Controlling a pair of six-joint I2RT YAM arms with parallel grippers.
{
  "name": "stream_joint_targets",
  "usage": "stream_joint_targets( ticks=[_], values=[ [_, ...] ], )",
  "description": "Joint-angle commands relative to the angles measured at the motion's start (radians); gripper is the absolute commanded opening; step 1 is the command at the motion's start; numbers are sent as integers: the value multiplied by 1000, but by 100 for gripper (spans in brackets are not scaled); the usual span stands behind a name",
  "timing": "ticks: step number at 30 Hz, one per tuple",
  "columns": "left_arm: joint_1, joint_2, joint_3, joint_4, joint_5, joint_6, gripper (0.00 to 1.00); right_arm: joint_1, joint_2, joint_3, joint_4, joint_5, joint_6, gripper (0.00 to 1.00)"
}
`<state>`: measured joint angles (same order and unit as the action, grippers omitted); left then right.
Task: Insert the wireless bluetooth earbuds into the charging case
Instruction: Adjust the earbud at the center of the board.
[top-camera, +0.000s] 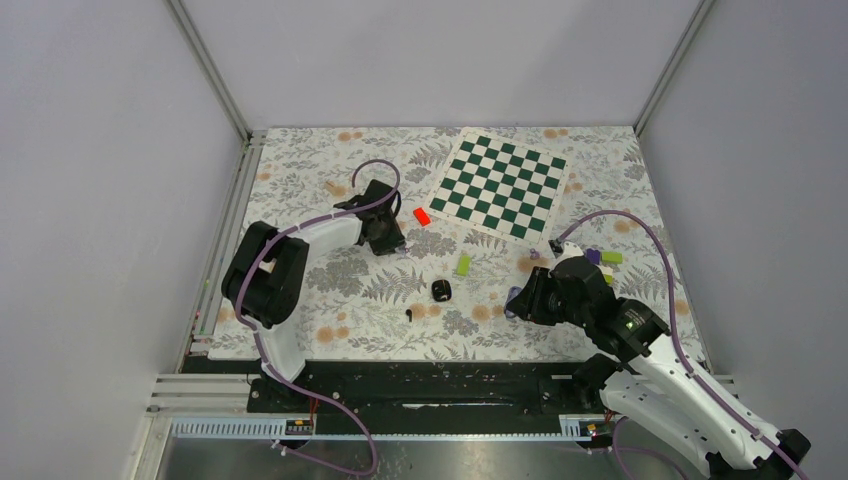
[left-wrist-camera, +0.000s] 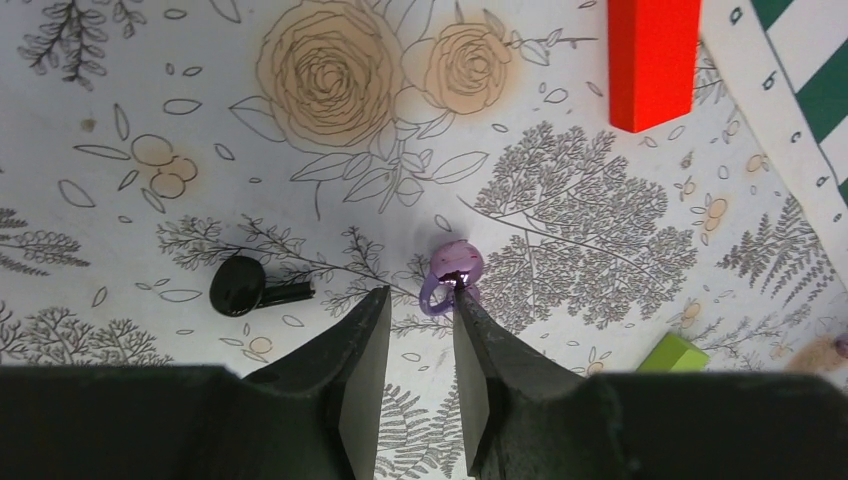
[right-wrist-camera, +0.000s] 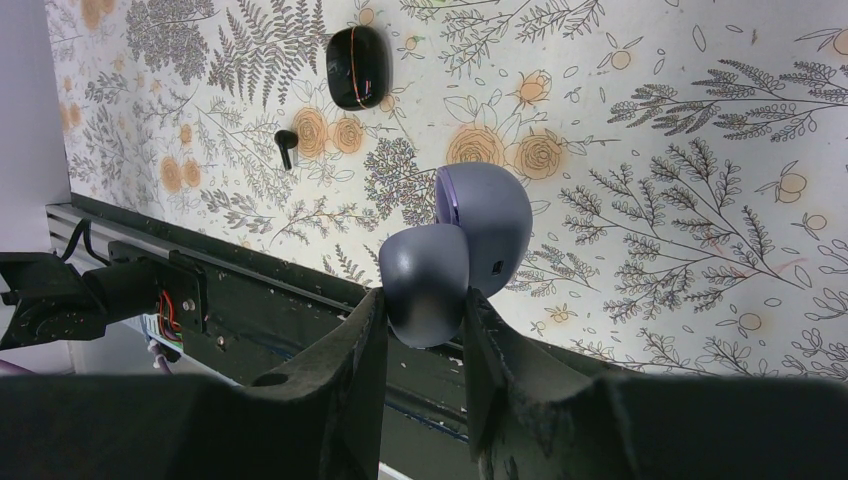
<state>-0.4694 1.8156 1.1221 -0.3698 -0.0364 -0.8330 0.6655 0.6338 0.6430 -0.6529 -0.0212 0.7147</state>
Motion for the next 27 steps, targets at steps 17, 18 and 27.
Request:
stream_joint_targets(
  ticks=[17,18,27],
  values=[
    [-1,10,23,81,59,34,22,-3,7,15,25,-24,0,0],
    [-1,10,26,83,63,41,26,-3,9,13,27,-26,0,0],
    [-16,-10,74,73,78,203,38,-4,3,5,29,-28,9,0]
  ],
)
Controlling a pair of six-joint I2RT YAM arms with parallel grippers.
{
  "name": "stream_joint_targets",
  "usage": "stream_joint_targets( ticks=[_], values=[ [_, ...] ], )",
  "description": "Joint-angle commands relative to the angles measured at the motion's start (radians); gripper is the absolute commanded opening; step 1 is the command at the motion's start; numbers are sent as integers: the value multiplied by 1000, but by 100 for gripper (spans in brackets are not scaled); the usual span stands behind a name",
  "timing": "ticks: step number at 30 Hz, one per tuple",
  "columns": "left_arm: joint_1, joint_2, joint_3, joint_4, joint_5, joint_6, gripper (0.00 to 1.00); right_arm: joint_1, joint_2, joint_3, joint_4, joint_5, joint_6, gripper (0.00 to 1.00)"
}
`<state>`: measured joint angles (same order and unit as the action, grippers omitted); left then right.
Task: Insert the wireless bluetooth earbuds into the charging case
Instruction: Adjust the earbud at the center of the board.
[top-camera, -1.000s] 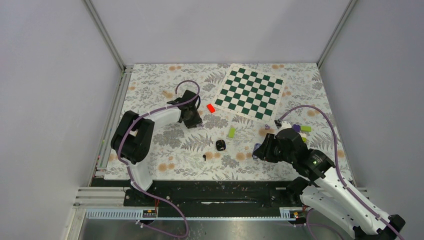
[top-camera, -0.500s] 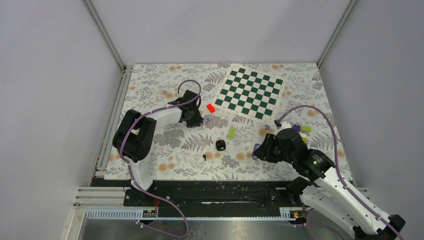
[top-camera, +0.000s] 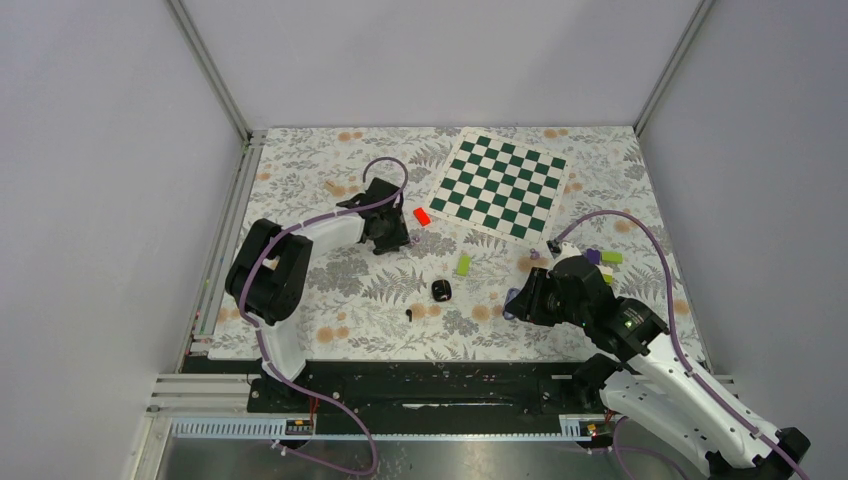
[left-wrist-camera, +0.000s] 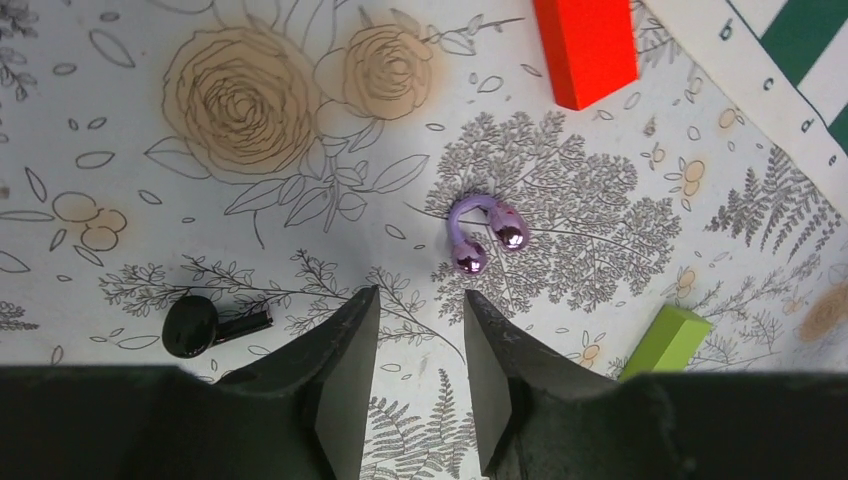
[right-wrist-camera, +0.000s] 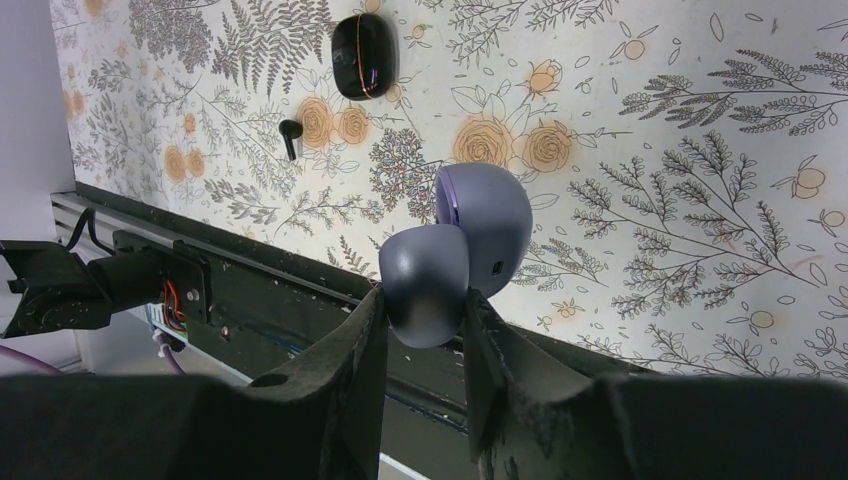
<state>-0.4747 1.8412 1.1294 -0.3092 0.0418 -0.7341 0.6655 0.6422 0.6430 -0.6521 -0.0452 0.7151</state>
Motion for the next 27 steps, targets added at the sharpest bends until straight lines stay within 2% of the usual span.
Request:
stream_joint_targets(
  ticks=[1,7,12,19,27],
  values=[
    [-11,-29,83,-6,-4,118,38,-3,-7,4,28,-4,9,0],
    [-11,3,139,-17,16,142,38,-4,0,6,28,-10,10,0],
    [-12,69,217,-95,-21,148,36,-4,-12,4,23,-9,15,0],
    [-10,115,254,-153,-33,199,34,-3,-27,0,10,-1,21,0],
    [-11,135,254,-145,-15,191,34,-3,-21,4,12,-5,26,0]
  ],
)
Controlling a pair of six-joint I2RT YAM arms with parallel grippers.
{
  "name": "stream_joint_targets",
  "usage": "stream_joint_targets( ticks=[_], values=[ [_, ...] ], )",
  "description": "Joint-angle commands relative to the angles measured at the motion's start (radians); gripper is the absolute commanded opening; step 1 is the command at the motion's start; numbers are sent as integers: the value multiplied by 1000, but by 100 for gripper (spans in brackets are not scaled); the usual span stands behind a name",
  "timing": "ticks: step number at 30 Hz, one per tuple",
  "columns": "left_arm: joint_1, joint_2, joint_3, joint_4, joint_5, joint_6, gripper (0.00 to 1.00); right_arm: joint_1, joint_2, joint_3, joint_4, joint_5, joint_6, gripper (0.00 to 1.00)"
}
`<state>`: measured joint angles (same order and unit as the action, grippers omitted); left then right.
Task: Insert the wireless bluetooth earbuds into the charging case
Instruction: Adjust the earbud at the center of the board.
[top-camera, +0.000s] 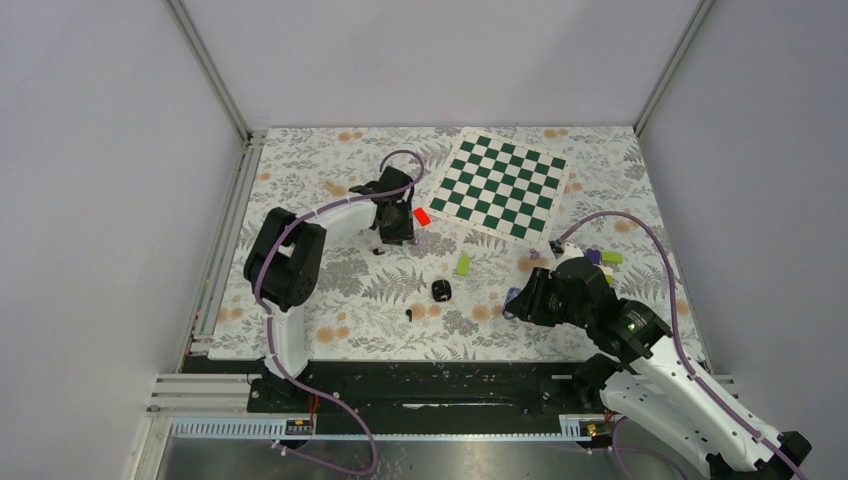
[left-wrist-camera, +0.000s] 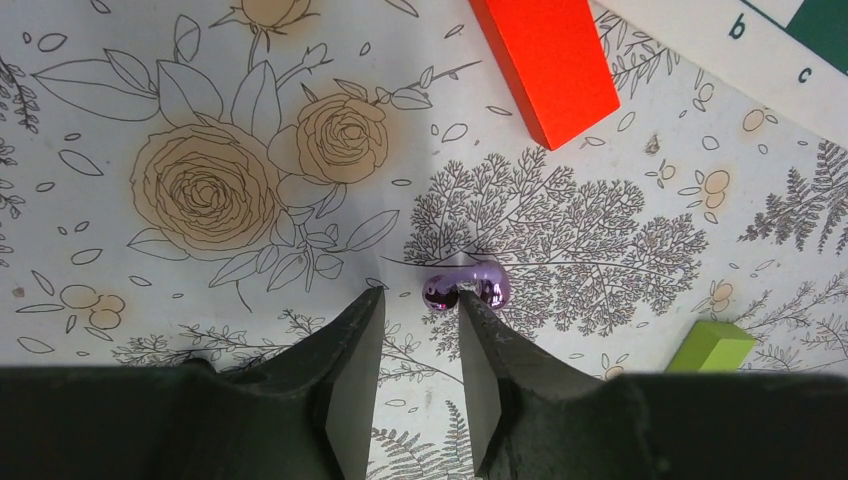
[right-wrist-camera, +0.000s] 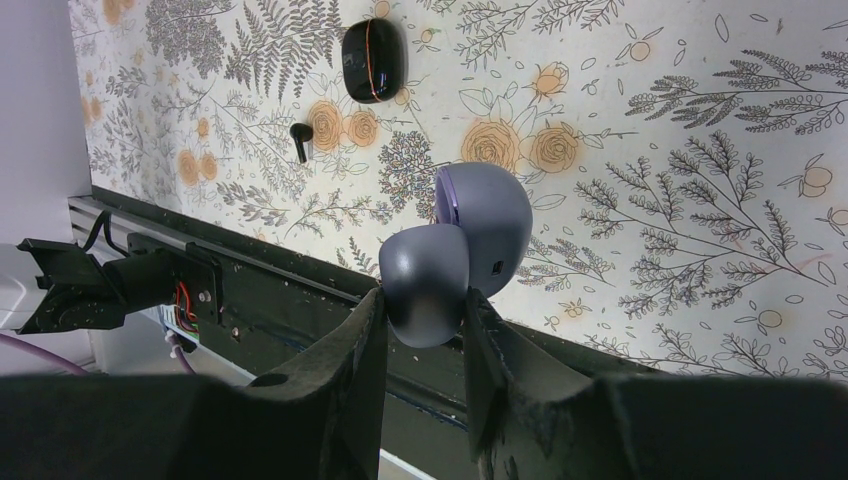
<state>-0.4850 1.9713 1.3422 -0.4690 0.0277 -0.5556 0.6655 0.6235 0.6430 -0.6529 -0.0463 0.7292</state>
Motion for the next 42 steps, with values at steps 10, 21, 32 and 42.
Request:
stream_joint_targets(
  ticks=[10,21,32,42],
  values=[
    [-12,33,41,29,22,8,32,-4,-13,-5,13,-4,18,0],
    [-15,45,59,26,15,7,24,-3,-13,-9,12,-4,17,0],
    [-39,-69,-6,8,-21,-36,10,-3,-2,-6,26,-13,18,0],
    [-176,-312,-289,17,-154,-363,11,-4,42,1,85,-46,14,0]
  ],
)
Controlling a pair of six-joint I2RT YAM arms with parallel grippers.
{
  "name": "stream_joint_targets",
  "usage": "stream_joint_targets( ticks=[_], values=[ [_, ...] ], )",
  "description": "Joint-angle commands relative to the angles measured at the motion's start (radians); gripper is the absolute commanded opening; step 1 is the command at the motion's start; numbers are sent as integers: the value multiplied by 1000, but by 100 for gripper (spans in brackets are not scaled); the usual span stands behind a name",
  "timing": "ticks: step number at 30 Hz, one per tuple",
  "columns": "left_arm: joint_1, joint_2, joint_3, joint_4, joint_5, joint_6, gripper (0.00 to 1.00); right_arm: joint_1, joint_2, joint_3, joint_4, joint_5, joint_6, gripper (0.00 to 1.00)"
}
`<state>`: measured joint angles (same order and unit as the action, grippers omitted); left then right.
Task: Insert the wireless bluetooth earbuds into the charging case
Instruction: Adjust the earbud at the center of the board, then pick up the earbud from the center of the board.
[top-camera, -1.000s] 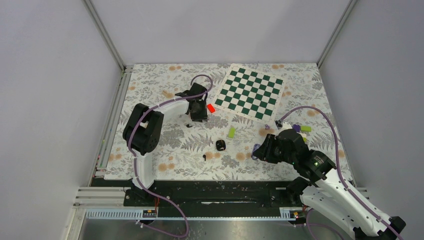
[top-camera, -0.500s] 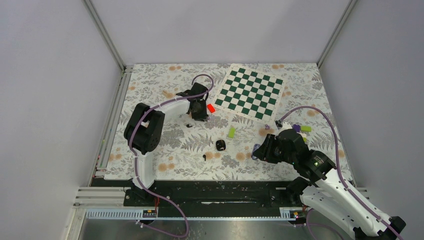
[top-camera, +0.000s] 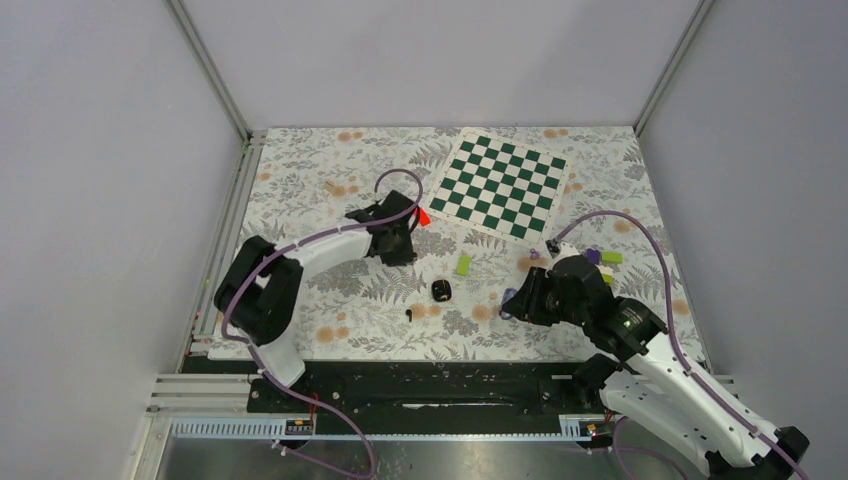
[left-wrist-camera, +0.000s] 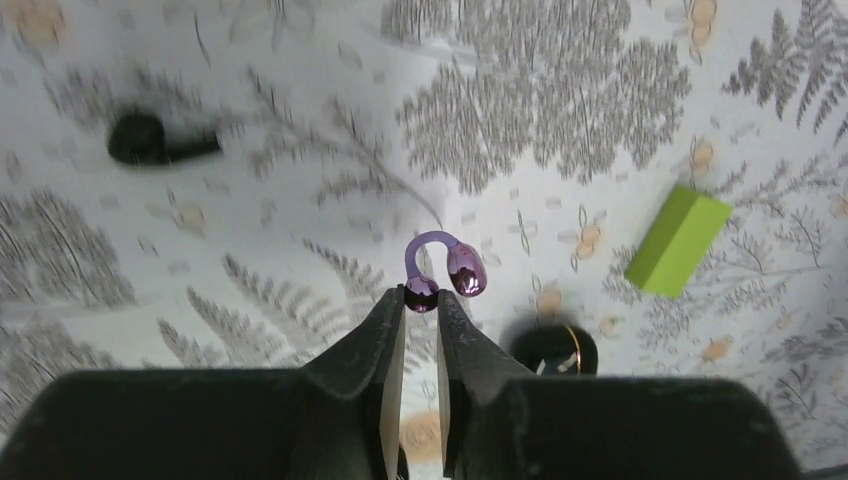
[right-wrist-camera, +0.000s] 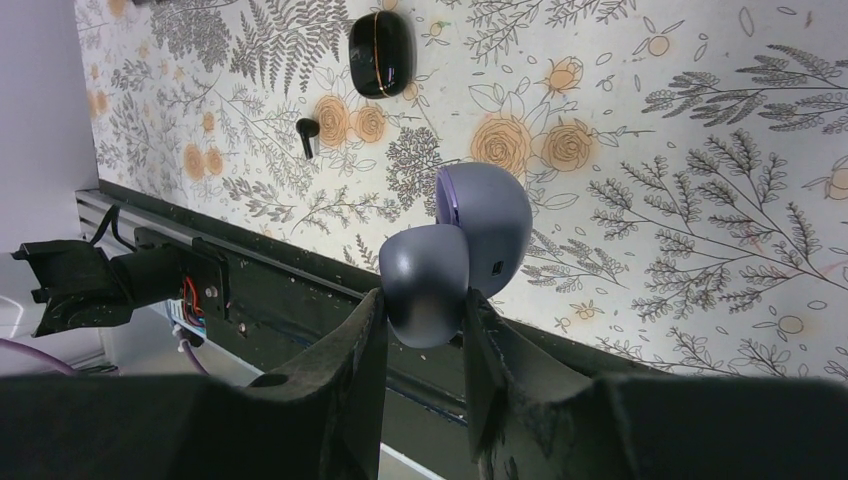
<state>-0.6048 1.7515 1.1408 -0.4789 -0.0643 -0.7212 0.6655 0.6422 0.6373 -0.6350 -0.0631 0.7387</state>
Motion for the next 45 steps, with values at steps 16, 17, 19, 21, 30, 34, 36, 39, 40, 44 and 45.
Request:
stream_joint_targets(
  ticks=[16,17,19,21,30,34,36,39,40,44,45],
  values=[
    [-149,-132,-113,57,-39,-198,57,-3,7,-2,61,-34,11,0],
    [-149,-137,-100,45,-52,-149,55,-3,7,-5,61,-35,13,0],
    [-150,-148,-86,28,-73,-62,51,-3,7,-7,60,-37,13,0],
    [-150,-151,-77,23,-64,20,50,-4,8,-7,62,-36,12,0],
    [-149,-99,4,-132,-60,-17,51,-4,21,-14,72,-41,10,0],
    [-167,-55,64,-242,-118,-147,50,-4,14,-21,72,-38,13,0],
    [-194,-49,62,-242,-156,-185,49,-3,17,-23,76,-39,13,0],
    [-206,-26,66,-231,-168,-219,47,-3,19,-23,79,-42,15,0],
    [-206,-11,71,-230,-167,-225,46,-4,19,-22,79,-42,14,0],
    [-214,35,89,-210,-128,-213,46,-3,15,-24,72,-40,13,0],
    [-218,41,89,-200,-119,-207,46,-3,13,-24,70,-39,13,0]
  ],
)
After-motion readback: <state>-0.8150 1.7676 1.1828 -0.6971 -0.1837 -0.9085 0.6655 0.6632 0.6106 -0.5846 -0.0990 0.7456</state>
